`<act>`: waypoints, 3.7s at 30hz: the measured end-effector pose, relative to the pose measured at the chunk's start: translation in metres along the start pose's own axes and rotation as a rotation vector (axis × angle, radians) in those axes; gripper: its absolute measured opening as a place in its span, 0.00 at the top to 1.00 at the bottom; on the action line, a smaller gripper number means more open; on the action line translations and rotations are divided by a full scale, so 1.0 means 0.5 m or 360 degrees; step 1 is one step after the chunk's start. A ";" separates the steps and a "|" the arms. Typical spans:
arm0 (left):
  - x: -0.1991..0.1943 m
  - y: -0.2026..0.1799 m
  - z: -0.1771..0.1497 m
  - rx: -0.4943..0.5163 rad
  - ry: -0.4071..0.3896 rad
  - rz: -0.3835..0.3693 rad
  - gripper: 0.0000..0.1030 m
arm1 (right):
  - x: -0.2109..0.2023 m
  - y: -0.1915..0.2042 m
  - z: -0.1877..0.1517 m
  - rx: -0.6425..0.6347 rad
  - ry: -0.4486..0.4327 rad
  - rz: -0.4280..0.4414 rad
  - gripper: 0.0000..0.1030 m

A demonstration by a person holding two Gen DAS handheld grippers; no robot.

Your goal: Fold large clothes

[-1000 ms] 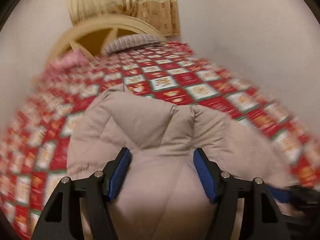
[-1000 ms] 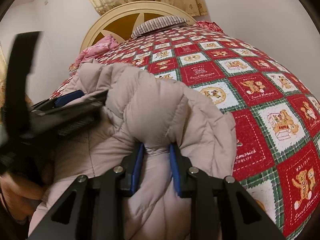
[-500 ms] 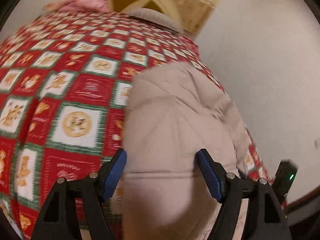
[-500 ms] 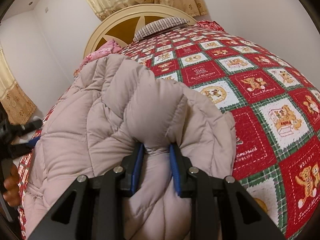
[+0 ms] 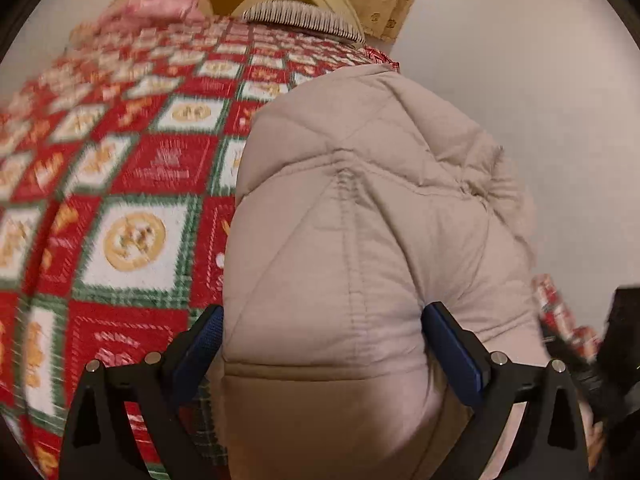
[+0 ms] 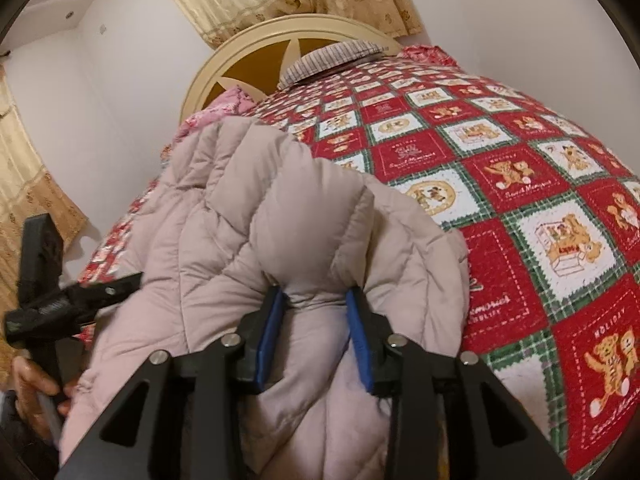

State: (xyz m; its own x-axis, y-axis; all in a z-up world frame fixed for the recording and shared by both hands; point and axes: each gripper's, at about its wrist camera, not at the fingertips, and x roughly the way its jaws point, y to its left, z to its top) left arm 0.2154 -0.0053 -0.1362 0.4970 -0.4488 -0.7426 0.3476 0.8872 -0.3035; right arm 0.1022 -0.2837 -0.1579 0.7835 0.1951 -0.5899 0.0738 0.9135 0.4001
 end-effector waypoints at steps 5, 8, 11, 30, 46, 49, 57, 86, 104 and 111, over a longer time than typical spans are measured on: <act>-0.003 -0.006 -0.004 0.0030 -0.0011 0.0033 0.04 | -0.074 -0.046 0.027 0.0212 -0.0011 0.0135 0.10; -0.008 -0.009 -0.007 0.0042 -0.0020 0.0050 0.04 | -0.108 -0.050 0.044 0.0194 -0.0045 0.0052 0.00; -0.008 -0.014 -0.005 0.0059 -0.0027 0.0071 0.04 | -0.089 -0.054 0.052 0.0161 0.0048 0.0052 0.00; 0.070 0.068 0.006 -0.0262 0.0206 -0.0535 0.03 | 0.128 -0.046 0.055 0.0173 0.0381 0.0488 0.00; -0.097 -0.033 -0.094 -0.0043 -0.0083 -0.0536 0.31 | -0.014 -0.009 -0.019 0.0206 0.0262 0.0585 0.46; -0.129 -0.046 -0.103 -0.0013 -0.0134 -0.0540 0.31 | -0.060 -0.001 -0.037 0.0234 0.0209 0.0636 0.49; -0.183 -0.083 -0.090 0.0032 -0.0227 -0.0623 0.31 | -0.153 0.029 -0.038 0.0213 0.0057 0.0717 0.53; -0.157 -0.436 -0.061 0.0435 -0.0100 -0.0745 0.31 | -0.399 -0.135 -0.020 0.0312 -0.0269 0.0416 0.53; 0.053 -0.633 -0.004 0.0521 0.0083 -0.0527 0.31 | -0.378 -0.338 0.030 0.0419 -0.0286 0.0241 0.53; 0.142 -0.634 0.005 0.0452 0.0138 -0.0312 0.29 | -0.253 -0.494 0.015 0.0710 -0.0179 0.0302 0.49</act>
State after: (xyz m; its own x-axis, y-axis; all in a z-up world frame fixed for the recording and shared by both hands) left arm 0.1427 -0.3186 -0.0913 0.3339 -0.5863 -0.7381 0.6432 0.7141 -0.2763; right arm -0.0106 -0.5366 -0.1767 0.8686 0.2807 -0.4083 0.1612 0.6190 0.7687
